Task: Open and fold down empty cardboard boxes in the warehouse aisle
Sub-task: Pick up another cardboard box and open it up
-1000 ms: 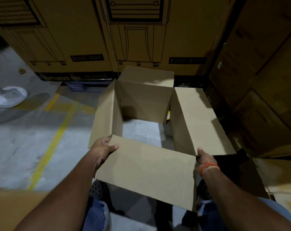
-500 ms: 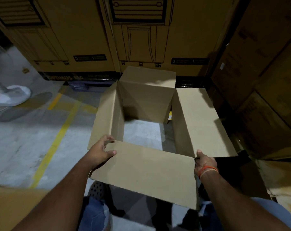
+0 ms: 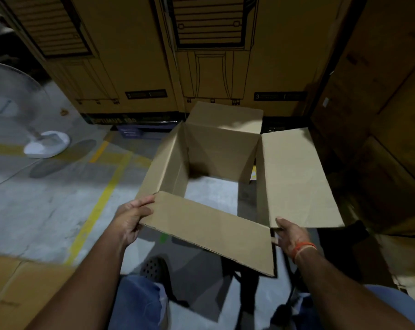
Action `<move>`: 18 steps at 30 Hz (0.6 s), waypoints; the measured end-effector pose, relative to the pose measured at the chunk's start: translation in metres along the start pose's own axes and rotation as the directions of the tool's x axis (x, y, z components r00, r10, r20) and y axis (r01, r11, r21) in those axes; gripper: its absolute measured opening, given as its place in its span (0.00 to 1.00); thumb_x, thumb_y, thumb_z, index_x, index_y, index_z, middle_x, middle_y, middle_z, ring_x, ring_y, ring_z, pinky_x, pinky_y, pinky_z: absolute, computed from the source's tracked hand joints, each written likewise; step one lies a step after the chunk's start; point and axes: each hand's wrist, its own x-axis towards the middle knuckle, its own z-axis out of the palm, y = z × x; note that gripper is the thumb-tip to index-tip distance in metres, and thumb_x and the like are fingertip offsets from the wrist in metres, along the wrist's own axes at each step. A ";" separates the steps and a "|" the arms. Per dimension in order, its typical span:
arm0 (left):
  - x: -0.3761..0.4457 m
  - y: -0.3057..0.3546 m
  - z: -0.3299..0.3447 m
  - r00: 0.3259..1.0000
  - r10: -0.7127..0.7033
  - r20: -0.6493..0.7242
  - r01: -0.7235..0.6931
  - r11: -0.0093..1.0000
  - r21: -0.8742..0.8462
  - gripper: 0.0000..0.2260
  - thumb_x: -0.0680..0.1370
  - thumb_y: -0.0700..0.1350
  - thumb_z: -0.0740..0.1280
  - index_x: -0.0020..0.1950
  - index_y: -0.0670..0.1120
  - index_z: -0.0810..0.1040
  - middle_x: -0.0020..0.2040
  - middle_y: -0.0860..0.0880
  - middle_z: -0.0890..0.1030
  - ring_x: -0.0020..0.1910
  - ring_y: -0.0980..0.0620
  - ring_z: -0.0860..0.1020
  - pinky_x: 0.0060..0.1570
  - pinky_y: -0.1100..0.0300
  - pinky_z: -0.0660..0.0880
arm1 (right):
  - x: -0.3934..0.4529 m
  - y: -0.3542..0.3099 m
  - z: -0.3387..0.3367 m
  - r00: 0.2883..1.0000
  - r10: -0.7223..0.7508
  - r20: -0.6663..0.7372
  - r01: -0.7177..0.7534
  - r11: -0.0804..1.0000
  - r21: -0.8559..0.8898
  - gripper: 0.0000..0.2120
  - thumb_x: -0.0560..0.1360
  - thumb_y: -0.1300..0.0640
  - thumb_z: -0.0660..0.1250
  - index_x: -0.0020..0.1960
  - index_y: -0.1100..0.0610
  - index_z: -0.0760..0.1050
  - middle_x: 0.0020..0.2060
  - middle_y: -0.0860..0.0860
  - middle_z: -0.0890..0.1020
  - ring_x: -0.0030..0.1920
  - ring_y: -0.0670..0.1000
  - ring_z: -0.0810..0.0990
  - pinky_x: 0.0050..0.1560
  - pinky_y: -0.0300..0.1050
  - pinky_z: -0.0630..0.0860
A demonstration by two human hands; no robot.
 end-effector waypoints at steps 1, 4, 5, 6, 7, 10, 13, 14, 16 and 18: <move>0.003 0.003 0.006 0.999 0.042 -0.034 -0.043 0.999 -0.028 0.20 0.77 0.24 0.61 0.65 0.37 0.78 0.49 0.44 0.82 0.36 0.50 0.82 0.32 0.66 0.79 | -0.003 -0.001 -0.002 1.000 -0.017 -0.002 0.017 1.000 -0.021 0.03 0.78 0.67 0.67 0.50 0.61 0.76 0.30 0.53 0.82 0.34 0.56 0.82 0.27 0.57 0.81; 0.013 0.009 0.021 0.981 0.160 -0.106 -0.169 0.982 -0.084 0.23 0.76 0.23 0.61 0.67 0.40 0.79 0.51 0.43 0.82 0.35 0.51 0.83 0.34 0.62 0.81 | -0.025 -0.007 -0.004 0.997 -0.079 0.001 0.078 0.990 -0.116 0.05 0.78 0.69 0.67 0.45 0.62 0.76 0.31 0.55 0.81 0.38 0.56 0.78 0.28 0.54 0.82; 0.016 0.009 0.027 0.973 0.195 -0.127 -0.208 0.973 -0.096 0.24 0.76 0.23 0.62 0.67 0.42 0.79 0.53 0.42 0.83 0.34 0.51 0.83 0.35 0.61 0.82 | -0.033 -0.008 -0.005 0.993 -0.115 -0.016 0.109 0.975 -0.194 0.05 0.78 0.68 0.68 0.44 0.62 0.75 0.34 0.57 0.81 0.38 0.57 0.78 0.31 0.53 0.83; 0.019 0.009 0.033 0.965 0.225 -0.135 -0.241 0.964 -0.115 0.25 0.76 0.24 0.62 0.67 0.44 0.80 0.54 0.41 0.83 0.35 0.51 0.83 0.36 0.60 0.82 | -0.040 -0.007 -0.006 0.987 -0.160 -0.029 0.145 0.947 -0.285 0.06 0.78 0.67 0.69 0.44 0.61 0.74 0.37 0.57 0.80 0.39 0.58 0.79 0.36 0.53 0.84; 0.022 0.007 0.040 0.958 0.252 -0.133 -0.270 0.954 -0.132 0.26 0.76 0.24 0.62 0.66 0.47 0.80 0.56 0.40 0.83 0.35 0.50 0.83 0.36 0.60 0.82 | -0.045 -0.003 -0.010 0.976 -0.213 -0.047 0.182 0.912 -0.369 0.07 0.77 0.67 0.70 0.44 0.60 0.73 0.38 0.57 0.80 0.40 0.59 0.80 0.41 0.56 0.83; 0.028 0.003 0.061 0.946 0.311 -0.096 -0.322 0.937 -0.134 0.28 0.77 0.25 0.62 0.64 0.54 0.81 0.58 0.37 0.82 0.32 0.50 0.82 0.33 0.60 0.81 | -0.050 0.018 -0.028 0.930 -0.367 -0.022 0.287 0.763 -0.580 0.05 0.74 0.69 0.70 0.43 0.63 0.75 0.35 0.58 0.81 0.44 0.60 0.80 0.48 0.55 0.78; 0.029 0.002 0.081 0.946 0.320 -0.052 -0.324 0.931 -0.166 0.31 0.79 0.27 0.62 0.74 0.56 0.73 0.66 0.42 0.78 0.44 0.48 0.84 0.41 0.56 0.83 | -0.029 0.046 -0.057 0.953 -0.304 -0.019 0.173 0.592 -0.787 0.13 0.72 0.59 0.72 0.51 0.66 0.77 0.44 0.61 0.82 0.47 0.60 0.81 0.52 0.54 0.78; 0.030 0.000 0.086 0.945 0.326 -0.040 -0.328 0.931 -0.163 0.32 0.81 0.28 0.62 0.77 0.58 0.67 0.72 0.46 0.72 0.55 0.45 0.82 0.50 0.52 0.82 | -0.028 0.052 -0.062 0.961 -0.275 -0.008 0.152 0.557 -0.816 0.18 0.71 0.55 0.71 0.54 0.66 0.76 0.45 0.60 0.82 0.47 0.60 0.81 0.53 0.55 0.79; 0.029 -0.004 0.095 0.933 0.360 0.000 -0.360 0.933 -0.029 0.34 0.83 0.36 0.64 0.79 0.66 0.56 0.80 0.53 0.59 0.74 0.40 0.69 0.68 0.40 0.72 | -0.048 0.056 -0.056 0.960 -0.267 0.081 0.192 0.422 -0.886 0.18 0.72 0.54 0.70 0.57 0.64 0.77 0.47 0.59 0.82 0.48 0.60 0.82 0.54 0.51 0.80; 0.018 -0.008 0.104 0.912 0.394 0.111 -0.409 0.884 0.226 0.35 0.85 0.42 0.62 0.80 0.69 0.47 0.82 0.59 0.50 0.80 0.39 0.56 0.76 0.39 0.59 | -0.073 0.057 -0.041 0.949 -0.234 0.211 0.260 0.201 -0.944 0.16 0.76 0.57 0.67 0.62 0.61 0.77 0.52 0.58 0.82 0.53 0.58 0.81 0.54 0.43 0.75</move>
